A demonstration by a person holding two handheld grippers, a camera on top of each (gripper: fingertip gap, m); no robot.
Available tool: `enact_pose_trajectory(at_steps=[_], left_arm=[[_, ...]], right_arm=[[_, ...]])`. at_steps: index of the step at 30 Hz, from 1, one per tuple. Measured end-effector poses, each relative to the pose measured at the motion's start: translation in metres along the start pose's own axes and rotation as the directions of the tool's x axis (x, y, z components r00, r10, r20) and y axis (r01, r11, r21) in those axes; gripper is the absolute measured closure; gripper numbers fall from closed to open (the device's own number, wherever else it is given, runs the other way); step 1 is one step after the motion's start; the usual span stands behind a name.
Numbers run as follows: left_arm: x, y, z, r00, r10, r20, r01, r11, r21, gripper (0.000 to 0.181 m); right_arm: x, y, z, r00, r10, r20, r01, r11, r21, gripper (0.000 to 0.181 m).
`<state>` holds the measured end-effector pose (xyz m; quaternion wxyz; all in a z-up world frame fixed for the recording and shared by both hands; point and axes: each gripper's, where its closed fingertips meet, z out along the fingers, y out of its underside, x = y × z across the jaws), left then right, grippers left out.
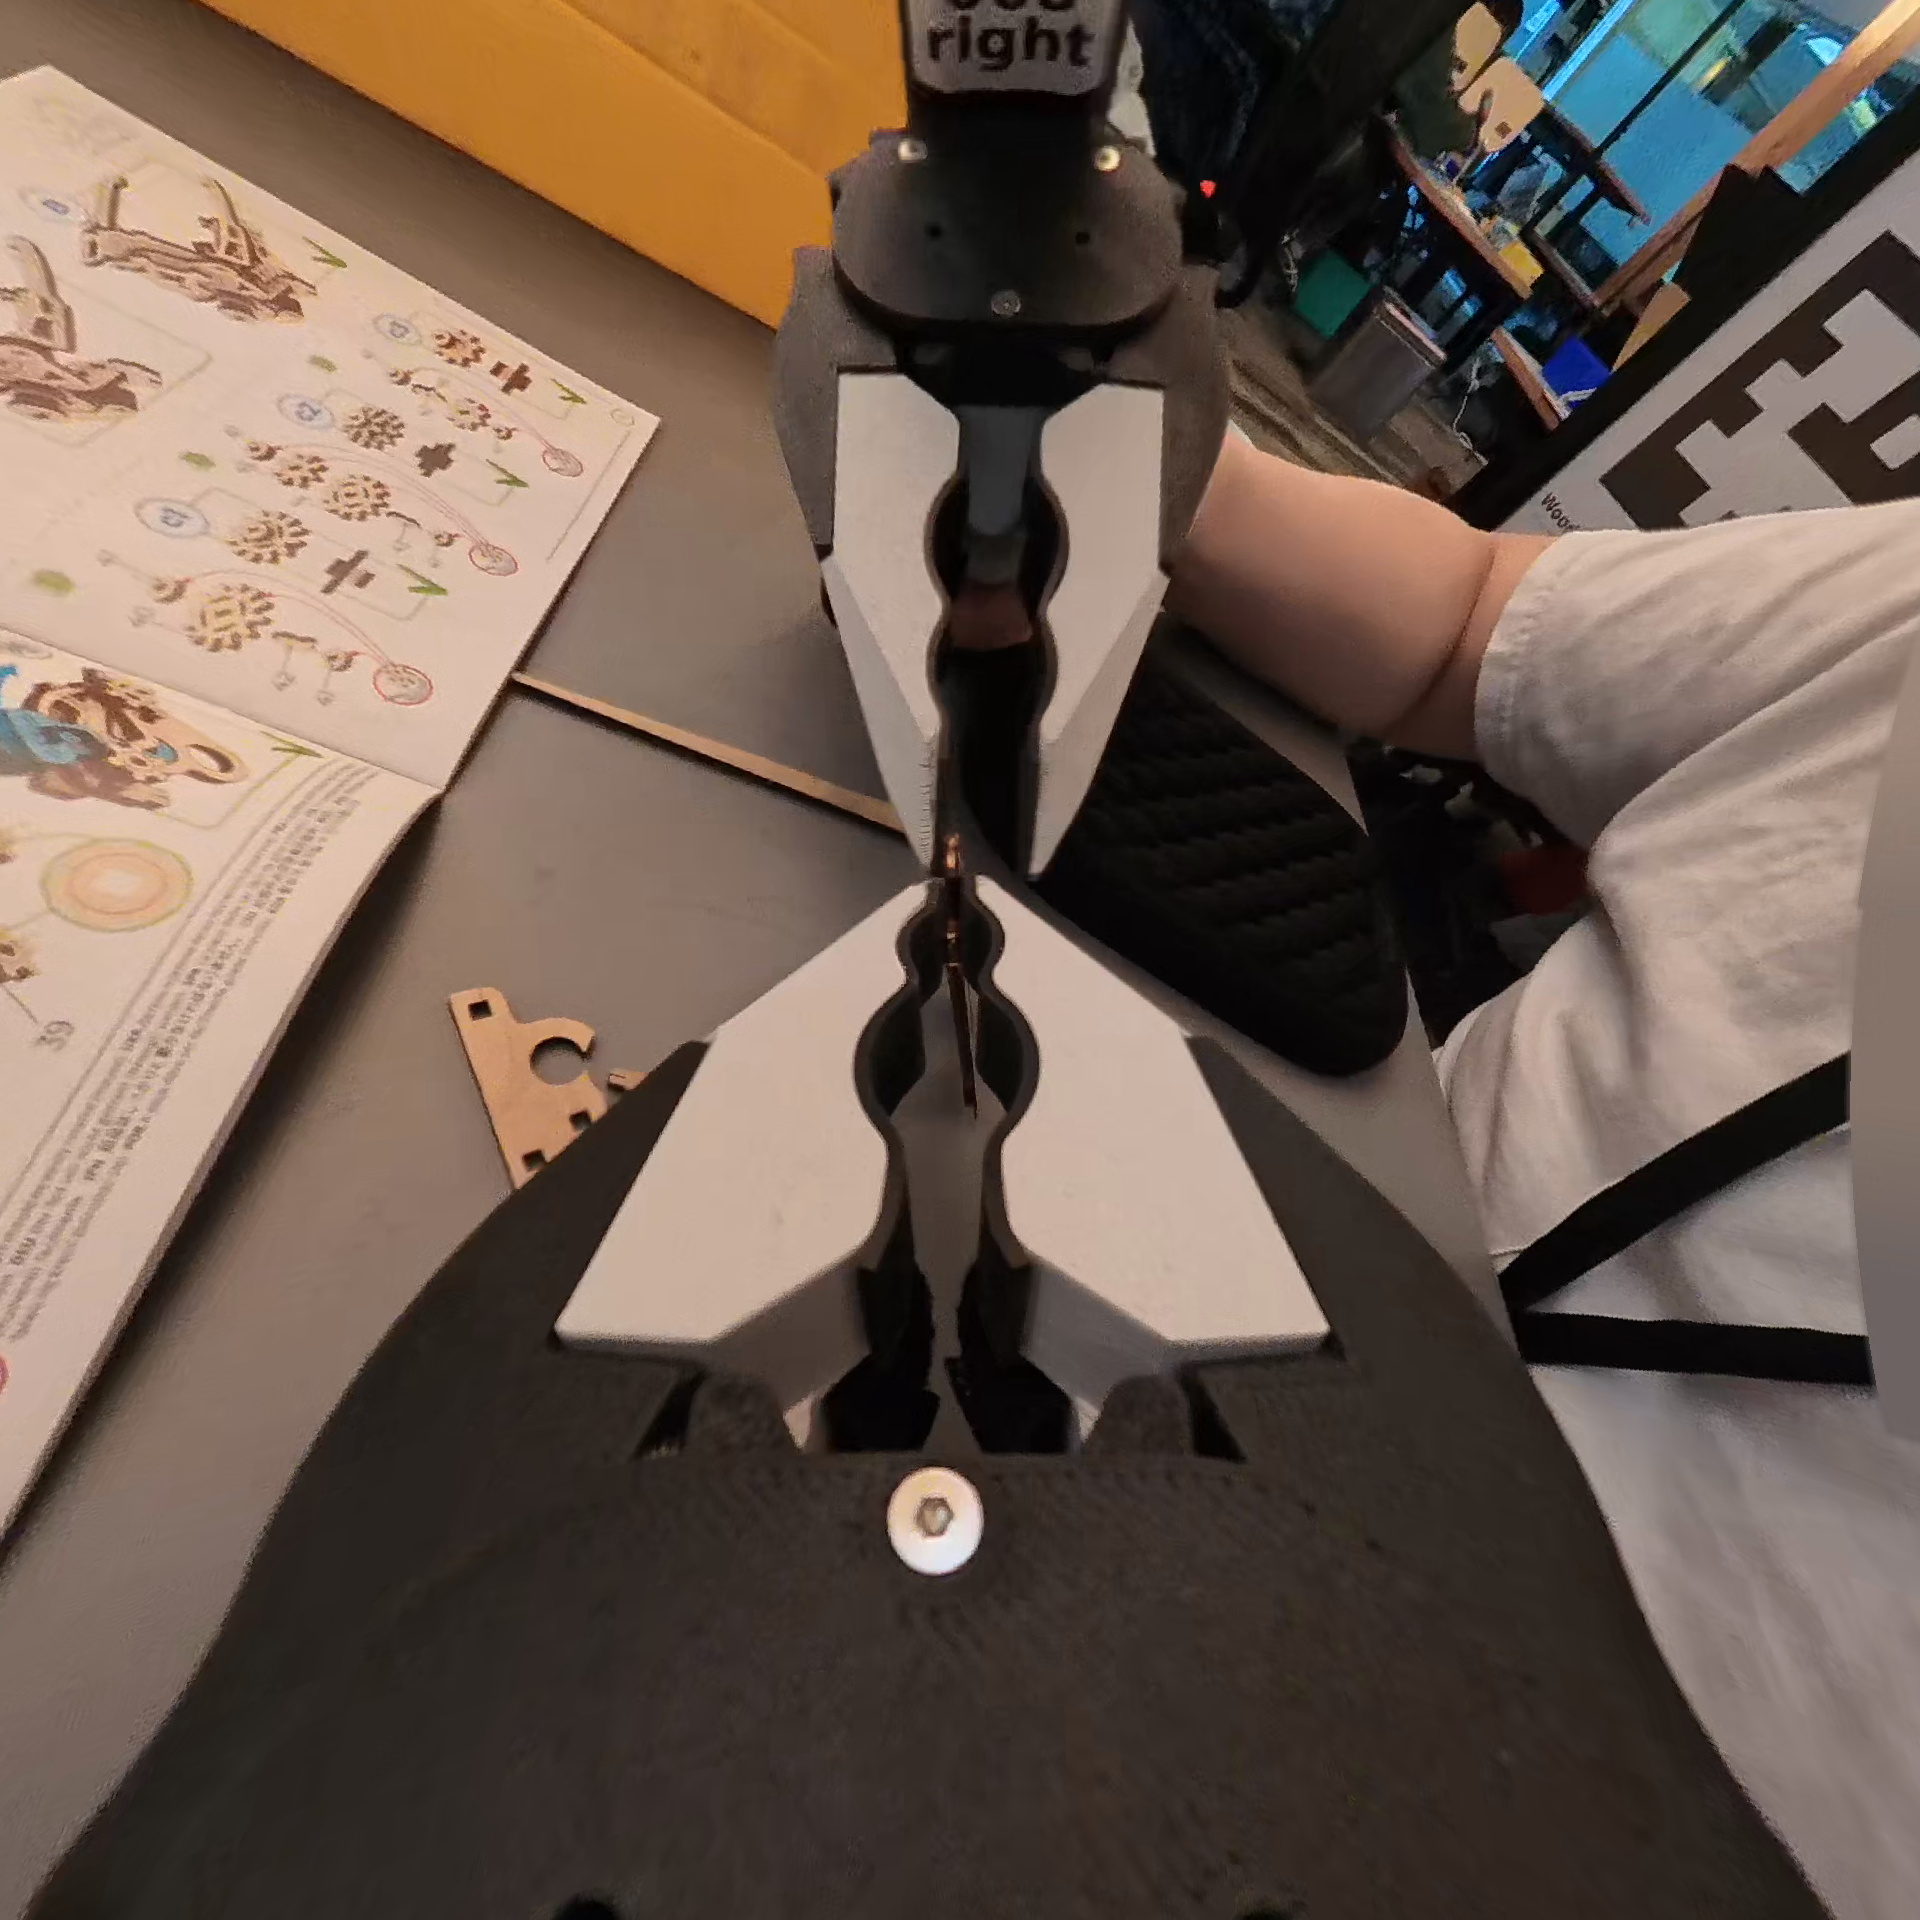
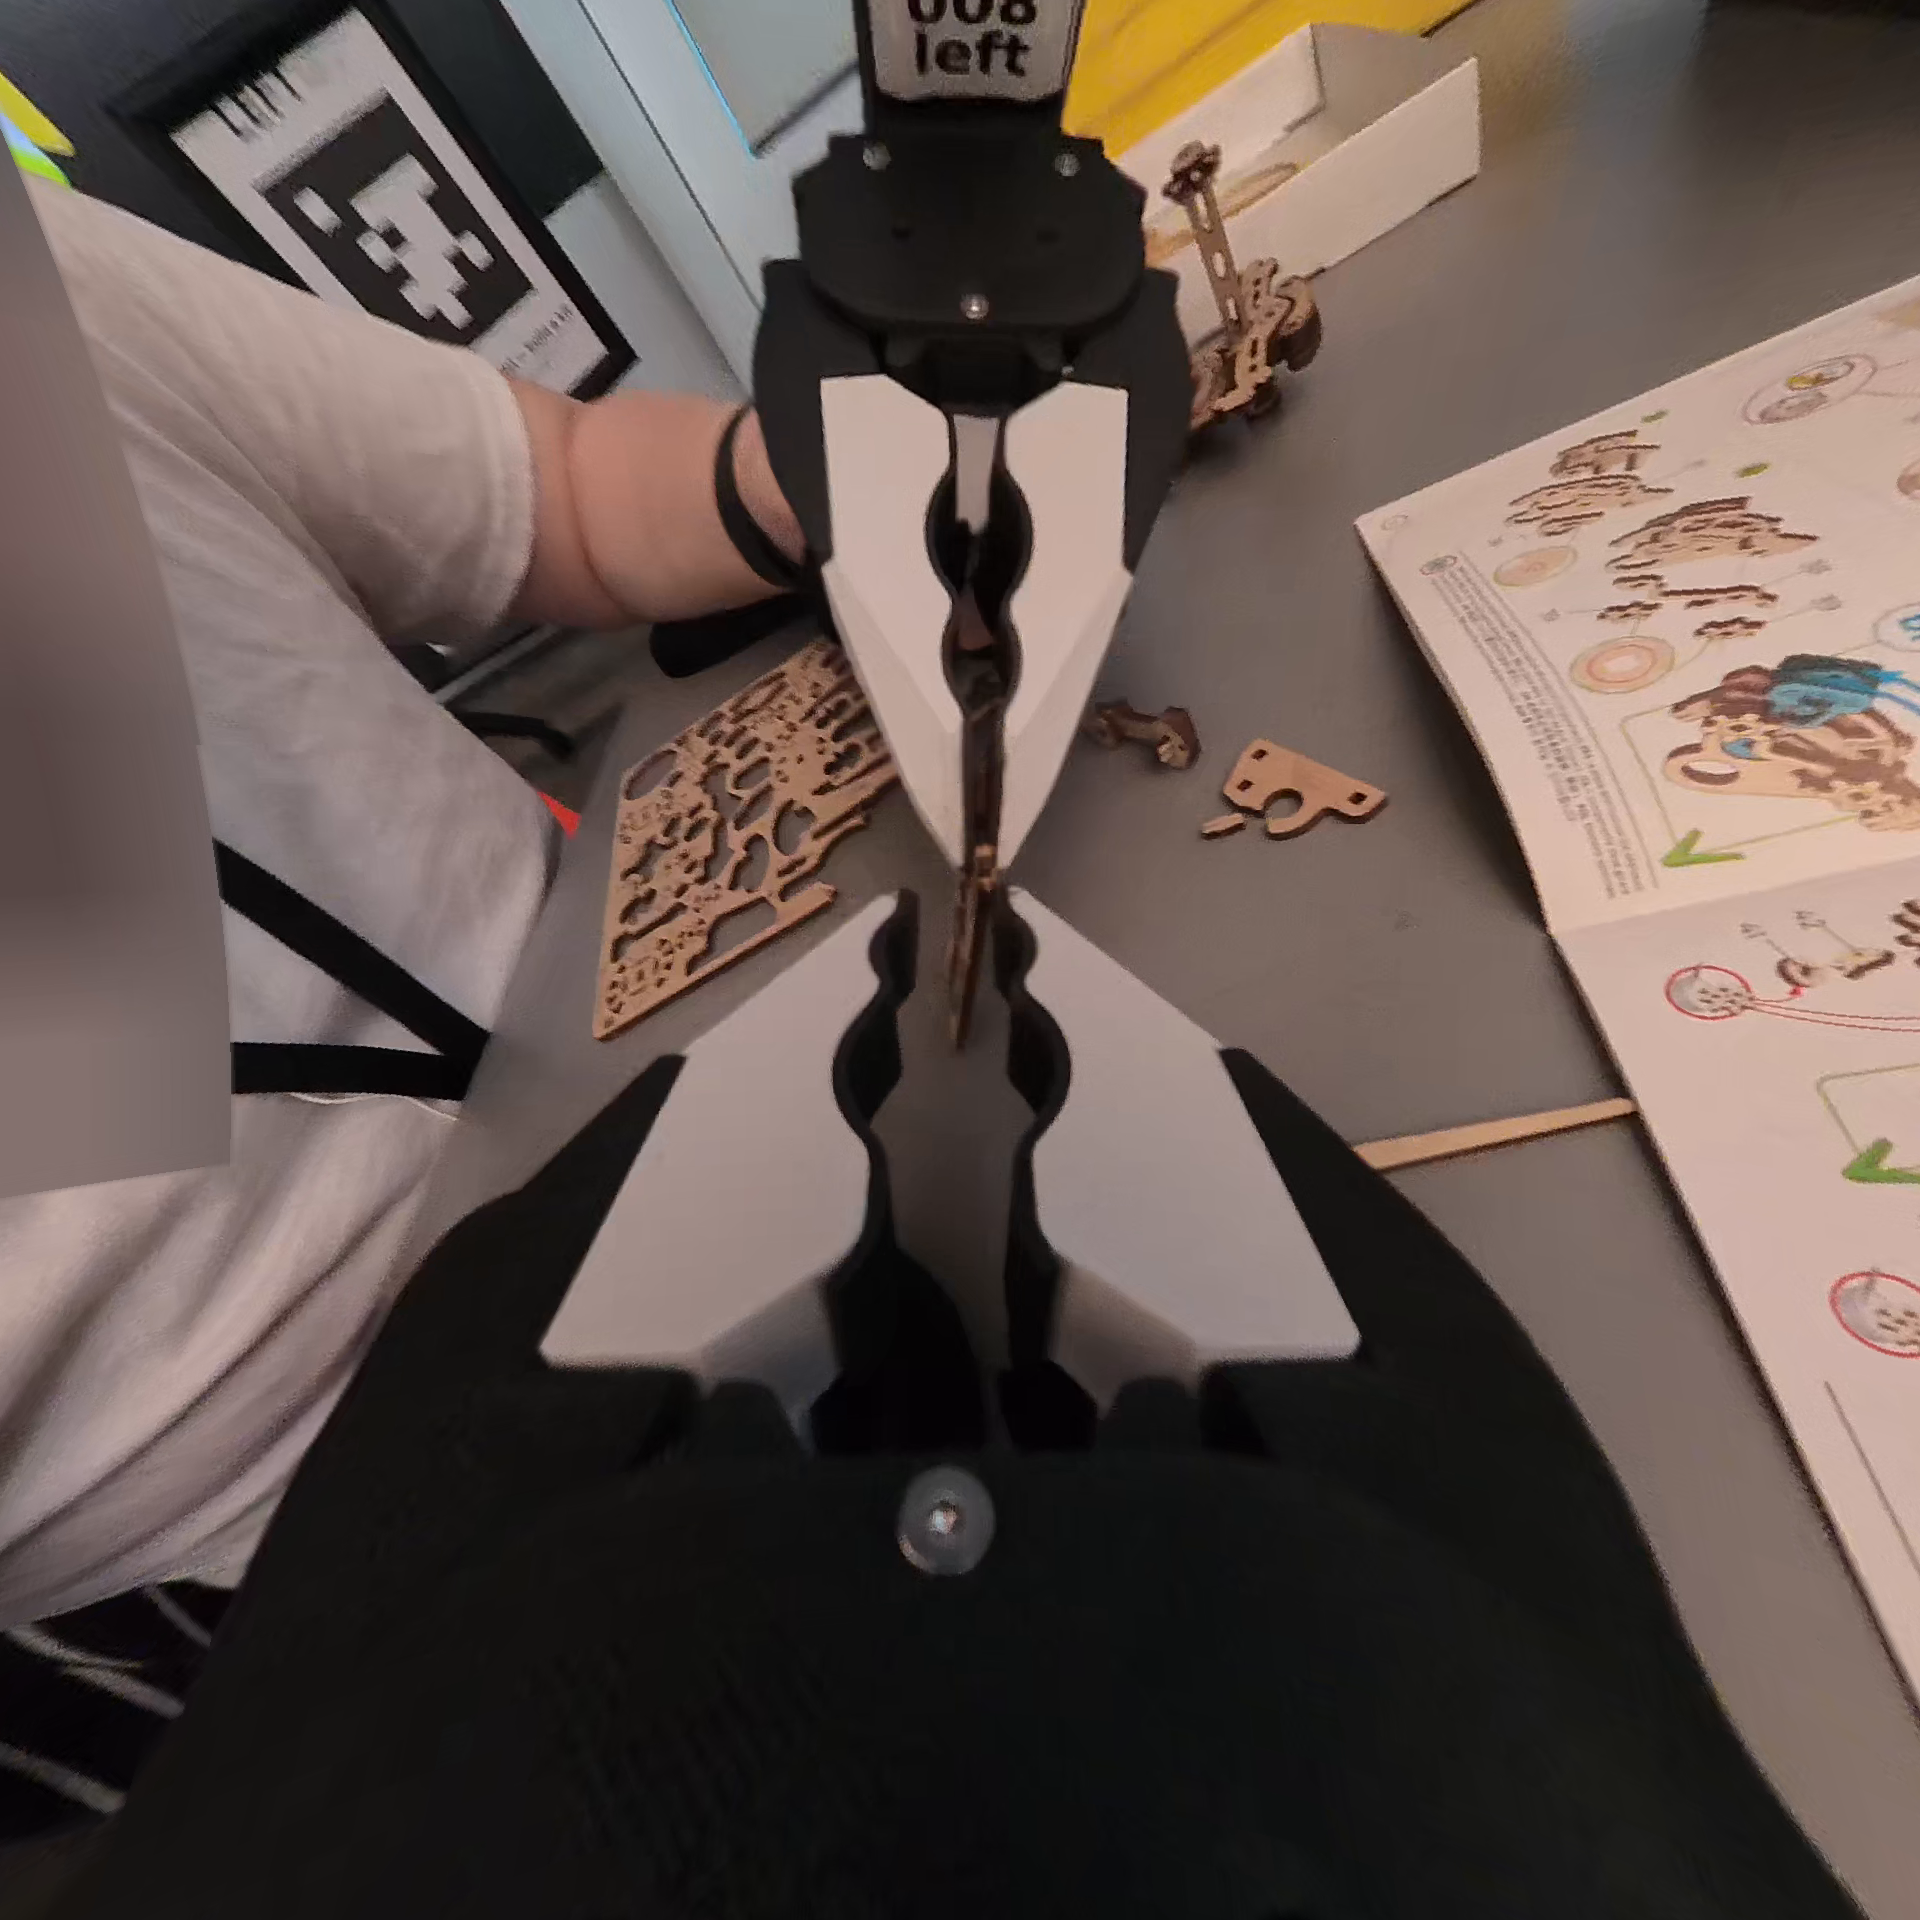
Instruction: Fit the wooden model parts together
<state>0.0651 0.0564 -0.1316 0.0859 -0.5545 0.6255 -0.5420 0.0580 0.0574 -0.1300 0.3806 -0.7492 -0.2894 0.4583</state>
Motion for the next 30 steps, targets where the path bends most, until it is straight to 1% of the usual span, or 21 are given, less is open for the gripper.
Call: enact_pose_trajectory(at_steps=[1,4,12,17,22,24,26,30], left_arm=[[0.0,-0.001,-0.001,1.0,-0.002,-0.001,0.003,1.0,0.004,0.181],[-0.003,0.0,0.0,1.0,0.001,0.023,-0.001,1.0,0.001,0.181],[-0.011,0.0,-0.001,0.998,-0.039,0.057,0.038,0.999,0.009,0.181],[-0.012,0.001,-0.001,0.996,-0.071,0.063,0.07,0.997,0.014,0.181],[-0.013,0.001,0.0,0.994,-0.081,0.069,0.08,0.997,0.02,0.181],[-0.015,0.002,0.001,0.993,-0.083,0.082,0.082,0.996,0.02,0.181],[-0.016,0.005,0.003,0.992,-0.087,0.093,0.087,0.996,0.01,0.181],[-0.017,0.006,0.005,0.99,-0.098,0.1,0.098,0.995,0.008,0.181]], right_arm=[[0.003,0.001,0.001,0.999,-0.022,-0.037,0.021,1.0,-0.014,0.177],[0.009,0.001,0.004,0.993,-0.042,-0.107,0.04,0.999,-0.024,0.18],[0.02,-0.004,0.0,0.985,0.043,-0.164,-0.042,0.999,0.012,0.18],[0.021,-0.003,0.0,0.982,0.09,-0.167,-0.089,0.996,0.015,0.181],[0.022,-0.002,0.0,0.972,0.184,-0.146,-0.182,0.983,0.031,0.181],[0.025,0.0,0.001,0.964,0.206,-0.169,-0.204,0.978,0.031,0.181],[0.027,0.004,0.002,0.956,0.205,-0.209,-0.209,0.978,0.002,0.181],[0.029,0.006,0.002,0.924,0.322,-0.207,-0.322,0.946,0.034,0.181]])
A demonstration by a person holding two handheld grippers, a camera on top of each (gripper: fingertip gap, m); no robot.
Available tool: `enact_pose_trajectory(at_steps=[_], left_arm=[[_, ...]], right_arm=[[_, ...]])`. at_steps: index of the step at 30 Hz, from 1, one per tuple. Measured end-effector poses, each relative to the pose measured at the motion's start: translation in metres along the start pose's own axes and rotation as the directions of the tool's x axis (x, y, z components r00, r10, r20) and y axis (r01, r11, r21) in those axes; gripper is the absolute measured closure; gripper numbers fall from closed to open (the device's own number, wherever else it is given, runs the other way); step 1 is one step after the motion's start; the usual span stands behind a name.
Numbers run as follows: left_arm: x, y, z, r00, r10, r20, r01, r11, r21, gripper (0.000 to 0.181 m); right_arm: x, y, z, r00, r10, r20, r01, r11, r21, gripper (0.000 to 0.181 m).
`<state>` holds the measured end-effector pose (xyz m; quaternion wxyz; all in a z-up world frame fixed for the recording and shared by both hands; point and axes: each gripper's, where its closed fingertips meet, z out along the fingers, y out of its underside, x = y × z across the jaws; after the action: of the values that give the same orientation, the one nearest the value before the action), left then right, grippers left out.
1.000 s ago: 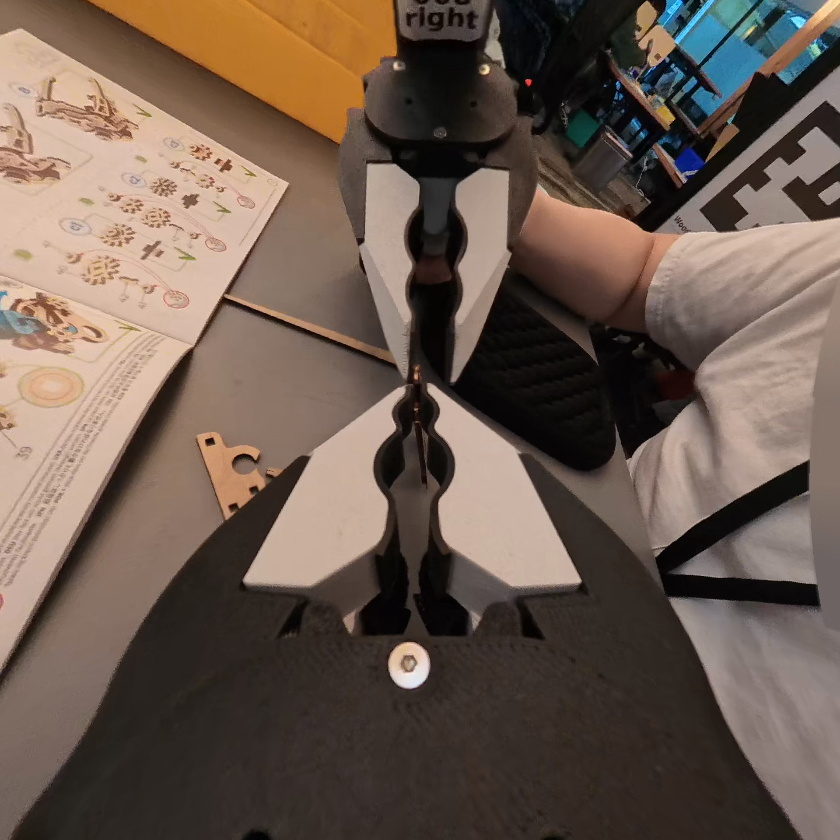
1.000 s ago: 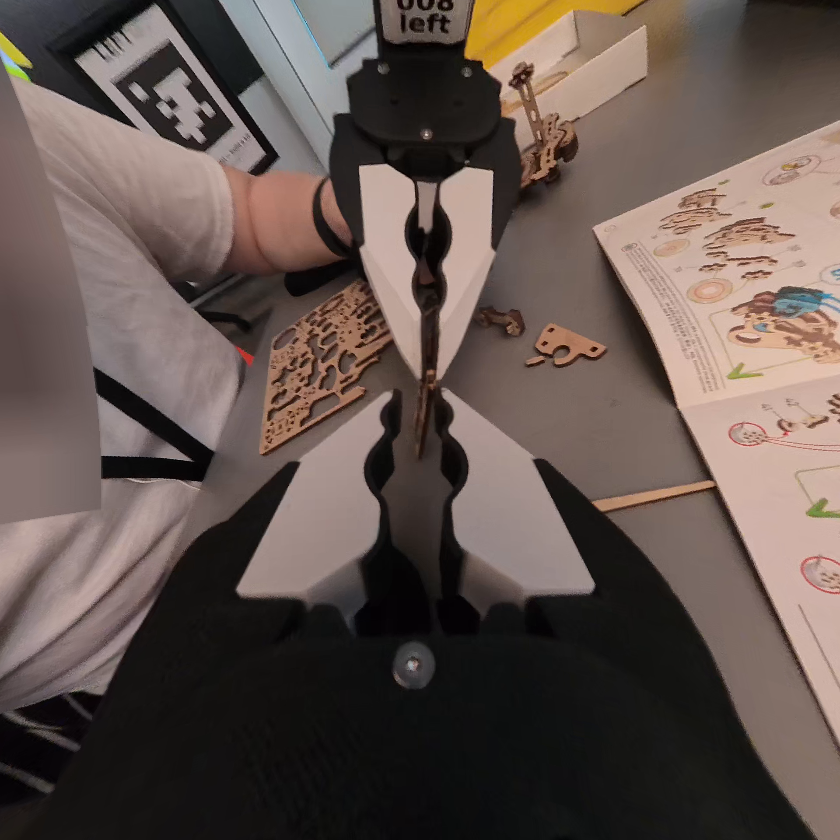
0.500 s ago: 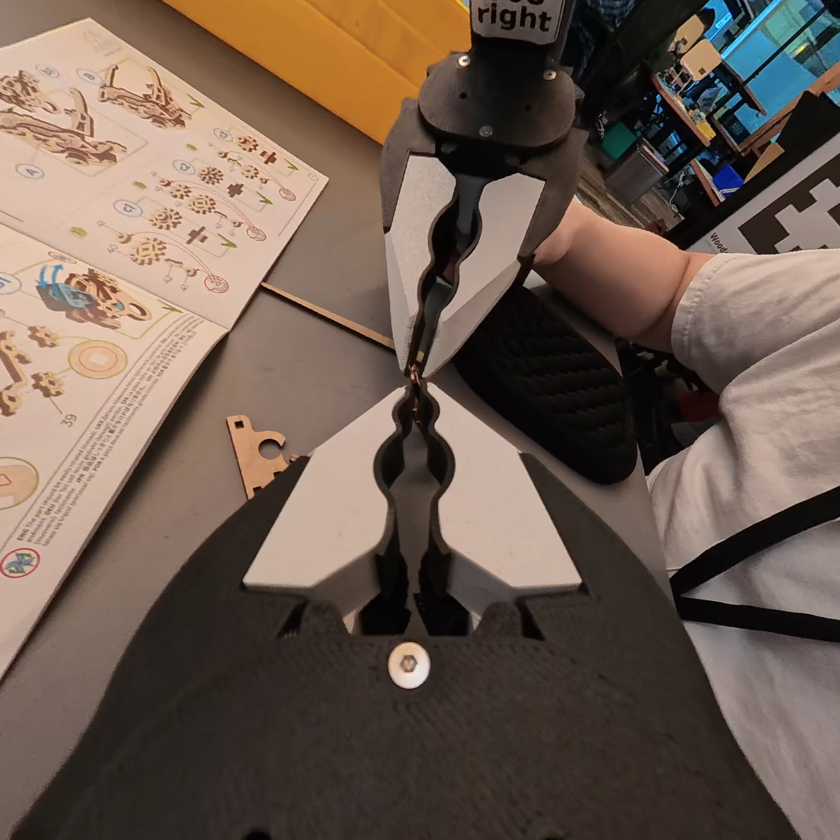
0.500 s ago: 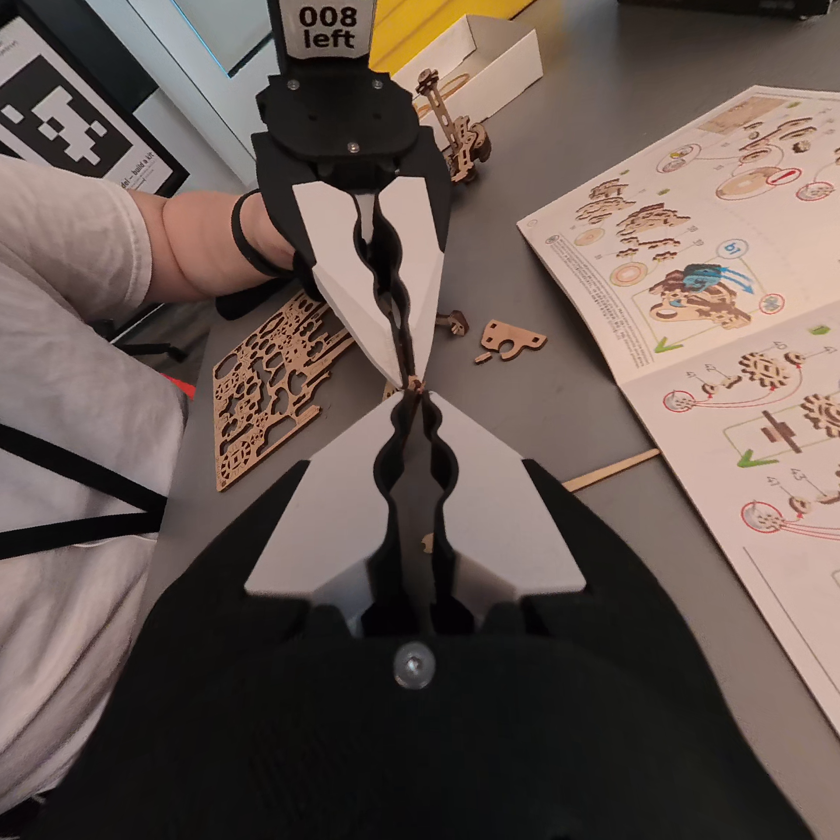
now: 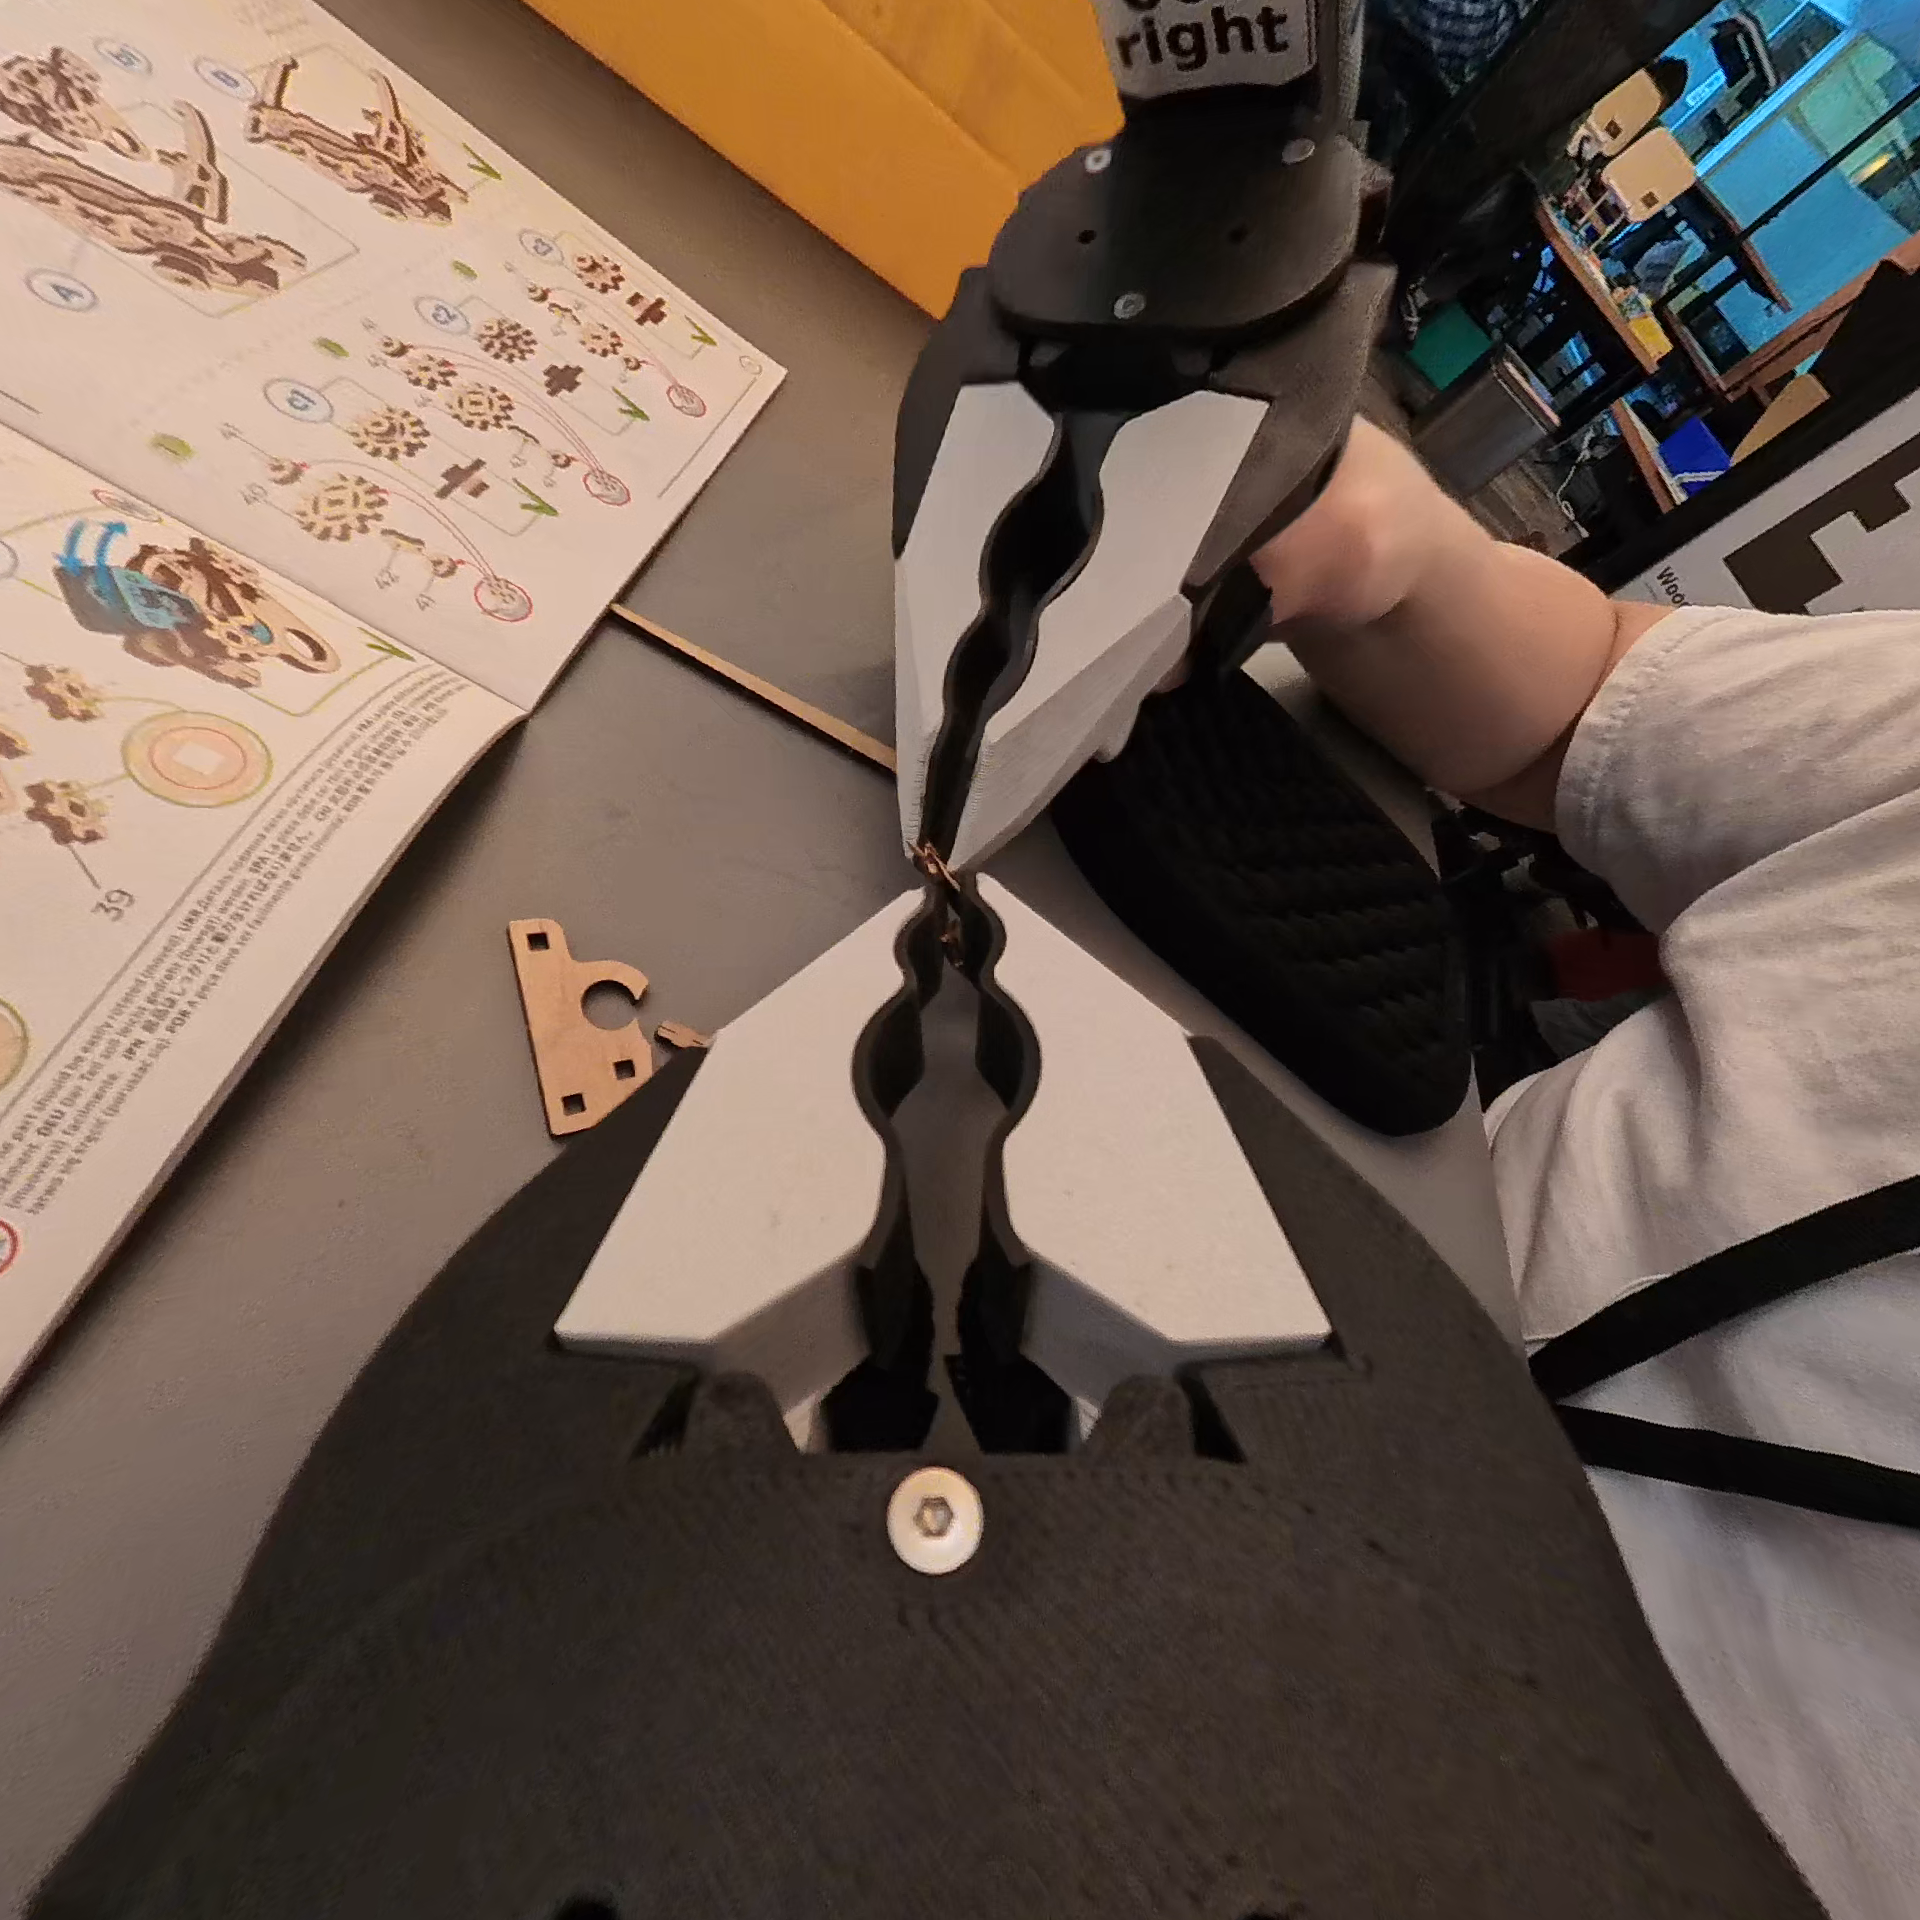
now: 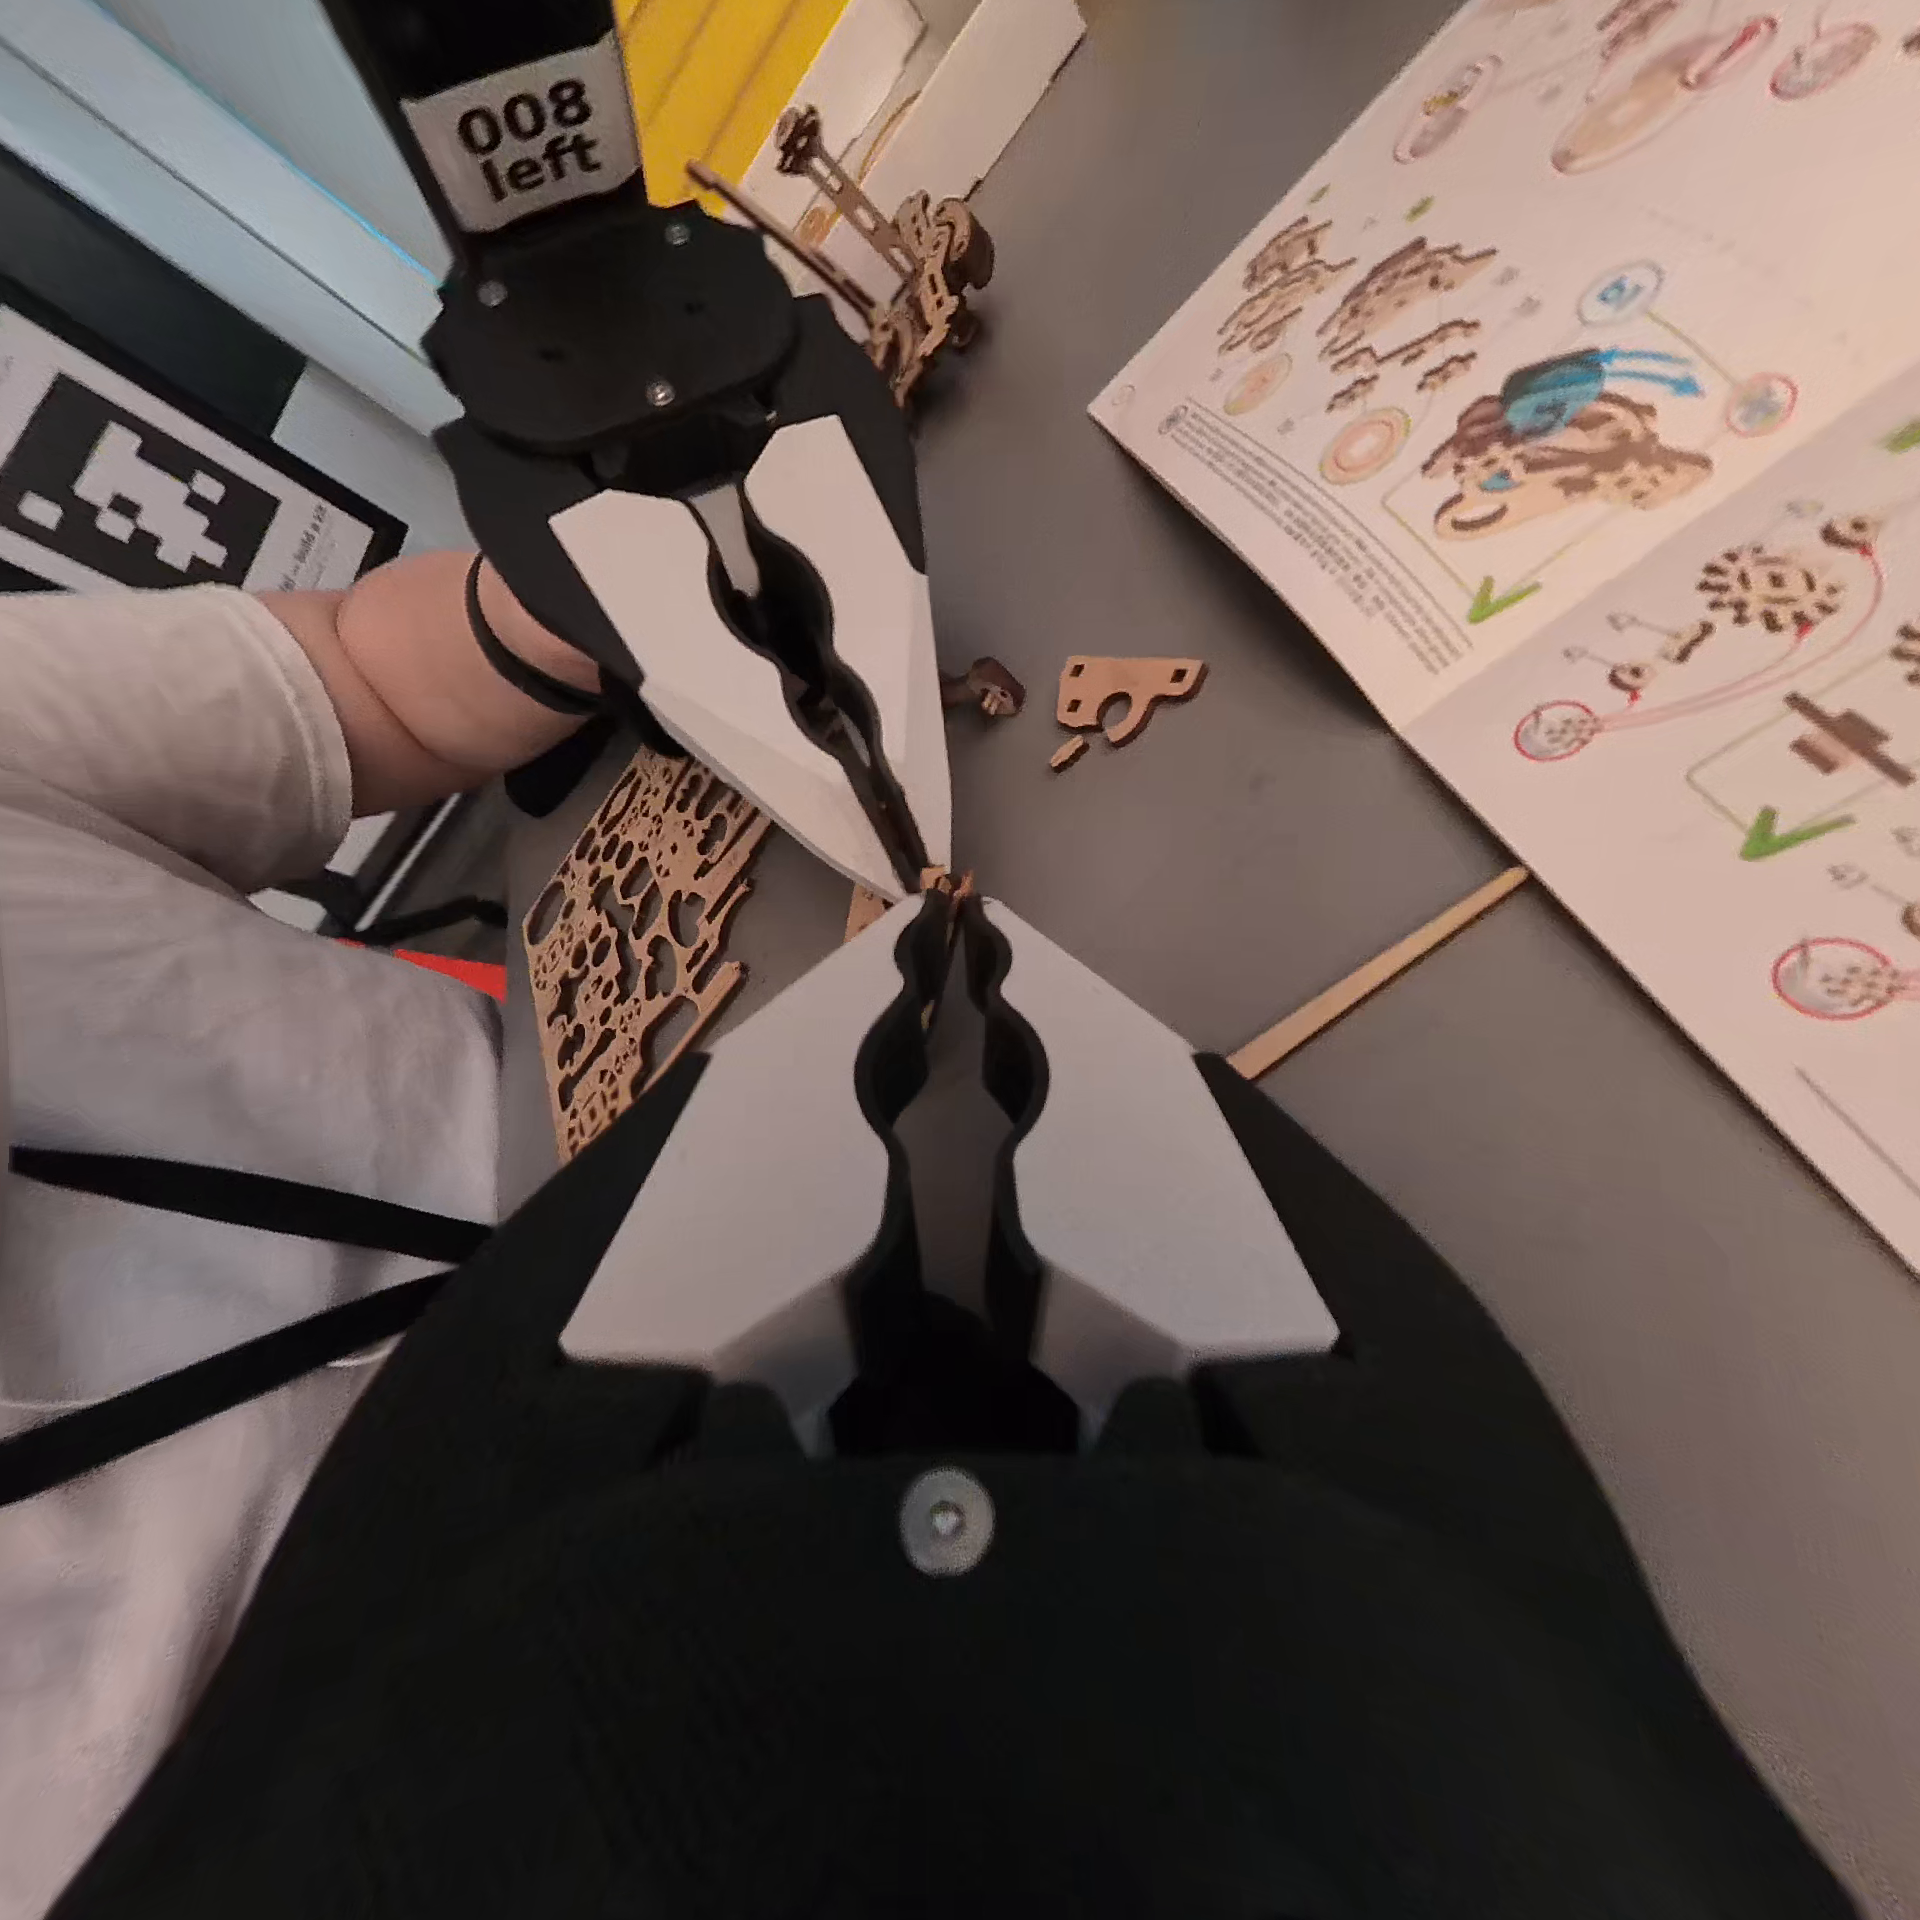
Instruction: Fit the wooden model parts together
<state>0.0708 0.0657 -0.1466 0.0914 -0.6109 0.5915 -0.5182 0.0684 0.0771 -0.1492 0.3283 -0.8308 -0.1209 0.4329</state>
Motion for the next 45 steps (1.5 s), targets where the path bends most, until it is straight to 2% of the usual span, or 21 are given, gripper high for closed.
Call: enact_pose_trajectory(at_steps=[4,10,13,15,17,19,23,25,28,32,38,45], left_arm=[[-0.002,0.005,0.003,1.0,0.011,0.018,-0.011,1.0,-0.023,0.181],[0.005,-0.01,-0.005,0.999,0.024,-0.034,-0.022,0.998,0.053,0.181],[0.006,-0.011,-0.006,0.999,0.031,-0.038,-0.029,0.998,0.063,0.181],[0.005,-0.012,-0.008,0.999,0.035,-0.035,-0.033,0.997,0.07,0.181],[0.005,-0.012,-0.008,0.999,0.035,-0.037,-0.033,0.997,0.072,0.181],[0.006,-0.013,-0.008,0.998,0.039,-0.039,-0.036,0.996,0.076,0.181],[0.009,-0.016,-0.008,0.997,0.059,-0.055,-0.053,0.994,0.097,0.18],[0.01,-0.009,-0.004,0.996,0.061,-0.07,-0.057,0.997,0.055,0.168],[0.011,-0.004,0.0,0.995,0.08,-0.064,-0.078,0.997,0.025,0.178],[0.006,0.003,0.002,0.996,0.087,-0.021,-0.088,0.996,-0.031,0.181],[0.003,0.002,0.002,0.988,0.132,0.078,-0.129,0.99,-0.049,0.18],[-0.001,0.002,0.002,0.988,0.119,0.102,-0.115,0.992,-0.043,0.179]], right_arm=[[0.003,0.005,0.003,0.999,0.031,-0.035,-0.032,0.999,-0.023,0.181],[-0.009,-0.008,-0.007,0.989,0.054,0.137,-0.061,0.997,0.044,0.179],[-0.01,-0.008,-0.006,0.992,-0.005,0.123,0.001,0.999,0.036,0.179],[-0.005,-0.01,-0.006,0.996,-0.067,0.055,0.064,0.997,0.045,0.171],[-0.006,-0.01,-0.006,0.993,-0.113,0.032,0.112,0.993,0.044,0.171],[-0.012,-0.01,-0.006,0.99,-0.121,0.068,0.118,0.992,0.051,0.181],[-0.014,-0.012,-0.01,0.988,-0.124,0.088,0.119,0.991,0.06,0.181],[-0.017,-0.012,-0.01,0.986,-0.127,0.109,0.12,0.991,0.067,0.181],[-0.018,-0.012,-0.008,0.985,-0.119,0.126,0.111,0.991,0.069,0.181],[-0.012,-0.008,-0.003,0.985,-0.157,0.065,0.155,0.987,0.037,0.181],[-0.009,-0.01,-0.002,0.981,-0.193,-0.009,0.194,0.98,0.04,0.181],[-0.005,-0.011,0.0,0.973,-0.216,-0.085,0.22,0.975,0.038,0.181]])
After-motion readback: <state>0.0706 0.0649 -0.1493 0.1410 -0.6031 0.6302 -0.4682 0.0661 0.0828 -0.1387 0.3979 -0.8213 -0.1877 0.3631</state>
